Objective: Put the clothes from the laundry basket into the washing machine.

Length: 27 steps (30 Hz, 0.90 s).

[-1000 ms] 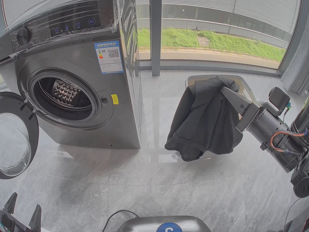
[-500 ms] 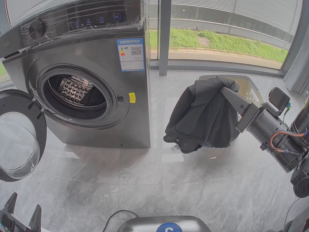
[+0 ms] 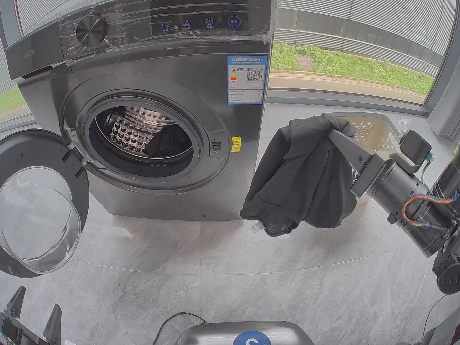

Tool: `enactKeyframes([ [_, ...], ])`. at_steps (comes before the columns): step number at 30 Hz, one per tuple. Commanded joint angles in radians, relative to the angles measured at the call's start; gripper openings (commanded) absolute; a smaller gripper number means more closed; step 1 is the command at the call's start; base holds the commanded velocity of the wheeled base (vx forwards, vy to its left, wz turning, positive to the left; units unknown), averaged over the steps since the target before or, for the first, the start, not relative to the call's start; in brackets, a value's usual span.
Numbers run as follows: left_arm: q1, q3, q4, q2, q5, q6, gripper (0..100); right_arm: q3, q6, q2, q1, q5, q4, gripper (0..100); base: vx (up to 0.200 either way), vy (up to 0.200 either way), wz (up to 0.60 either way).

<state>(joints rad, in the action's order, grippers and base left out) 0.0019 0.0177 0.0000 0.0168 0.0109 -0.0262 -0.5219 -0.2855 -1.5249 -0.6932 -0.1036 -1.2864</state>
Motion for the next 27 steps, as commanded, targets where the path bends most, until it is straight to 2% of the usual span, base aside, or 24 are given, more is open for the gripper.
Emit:
enactKeyframes([
  [1,0.001,-0.015,0.000,-0.012,0.000,0.000,100,0.000,0.000,-0.001,0.001,0.001,-0.001,0,-0.200,0.000,0.00],
  [4,0.001,-0.015,0.000,-0.012,0.000,0.000,100,0.000,0.000,-0.001,0.003,0.001,-0.001,0,-0.200,0.000,0.00],
  [10,0.001,-0.015,0.000,-0.012,0.000,0.000,100,0.000,-0.001,-0.001,0.003,0.001,-0.001,0,0.000,0.000,0.00],
  [27,0.001,-0.015,0.000,-0.012,0.000,0.000,100,0.003,-0.001,-0.001,0.008,0.002,-0.001,0,0.000,0.200,0.00],
])
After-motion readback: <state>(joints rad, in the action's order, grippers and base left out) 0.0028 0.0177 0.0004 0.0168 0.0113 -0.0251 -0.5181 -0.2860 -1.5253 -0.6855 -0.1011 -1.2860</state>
